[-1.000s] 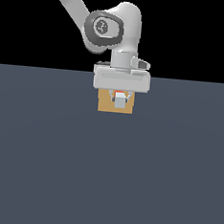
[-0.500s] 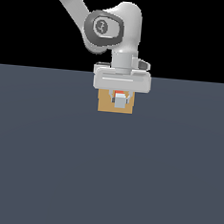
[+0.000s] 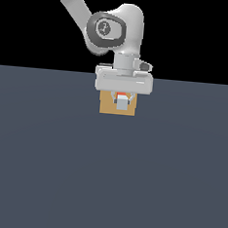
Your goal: Insert the peg into the horizontal hole in a box.
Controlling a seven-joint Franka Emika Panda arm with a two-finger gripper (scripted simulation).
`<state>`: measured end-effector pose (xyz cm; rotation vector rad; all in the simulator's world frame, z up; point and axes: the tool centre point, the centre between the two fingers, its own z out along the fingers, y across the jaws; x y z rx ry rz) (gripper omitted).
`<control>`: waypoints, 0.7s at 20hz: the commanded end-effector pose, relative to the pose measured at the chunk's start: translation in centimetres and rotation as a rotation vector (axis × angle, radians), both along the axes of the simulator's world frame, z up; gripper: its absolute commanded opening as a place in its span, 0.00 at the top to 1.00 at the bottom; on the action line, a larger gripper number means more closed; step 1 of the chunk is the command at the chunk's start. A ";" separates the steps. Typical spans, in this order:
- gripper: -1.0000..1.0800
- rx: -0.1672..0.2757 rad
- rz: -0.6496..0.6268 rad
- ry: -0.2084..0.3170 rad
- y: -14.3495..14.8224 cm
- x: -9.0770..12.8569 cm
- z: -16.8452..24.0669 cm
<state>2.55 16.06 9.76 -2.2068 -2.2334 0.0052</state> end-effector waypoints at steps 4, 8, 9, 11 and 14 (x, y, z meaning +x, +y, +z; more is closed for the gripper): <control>1.00 0.002 0.002 -0.004 3.7 -0.1 0.2; 1.00 0.002 0.002 -0.005 6.9 -0.1 0.3; 1.00 0.002 0.002 -0.005 7.5 -0.1 0.3; 1.00 0.002 0.002 -0.005 8.3 -0.1 0.3; 1.00 0.002 0.002 -0.005 9.0 0.0 0.3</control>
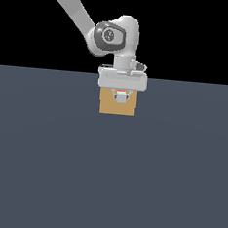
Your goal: Insert the peg into the horizontal hole in a box.
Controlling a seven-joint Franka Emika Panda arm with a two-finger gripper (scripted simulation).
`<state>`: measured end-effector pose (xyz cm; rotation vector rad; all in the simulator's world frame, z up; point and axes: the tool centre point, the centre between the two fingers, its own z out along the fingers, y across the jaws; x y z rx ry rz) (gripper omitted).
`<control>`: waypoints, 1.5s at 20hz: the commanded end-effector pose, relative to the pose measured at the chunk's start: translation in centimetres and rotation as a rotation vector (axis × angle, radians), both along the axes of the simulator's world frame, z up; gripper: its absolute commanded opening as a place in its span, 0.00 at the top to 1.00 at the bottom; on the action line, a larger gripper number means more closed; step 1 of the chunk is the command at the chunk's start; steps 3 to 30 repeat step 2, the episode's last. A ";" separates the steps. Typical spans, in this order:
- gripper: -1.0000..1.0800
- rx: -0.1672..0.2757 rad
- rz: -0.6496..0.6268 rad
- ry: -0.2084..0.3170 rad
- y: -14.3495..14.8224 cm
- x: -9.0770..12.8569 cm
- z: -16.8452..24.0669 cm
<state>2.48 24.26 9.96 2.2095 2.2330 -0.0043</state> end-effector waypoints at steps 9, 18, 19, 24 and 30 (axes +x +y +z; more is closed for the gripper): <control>1.00 0.003 0.004 -0.003 0.8 0.1 0.1; 1.00 0.003 0.004 -0.003 0.8 0.1 0.1; 1.00 0.003 0.004 -0.003 0.8 0.1 0.1; 1.00 0.003 0.004 -0.003 0.8 0.1 0.1; 1.00 0.003 0.004 -0.003 0.8 0.1 0.1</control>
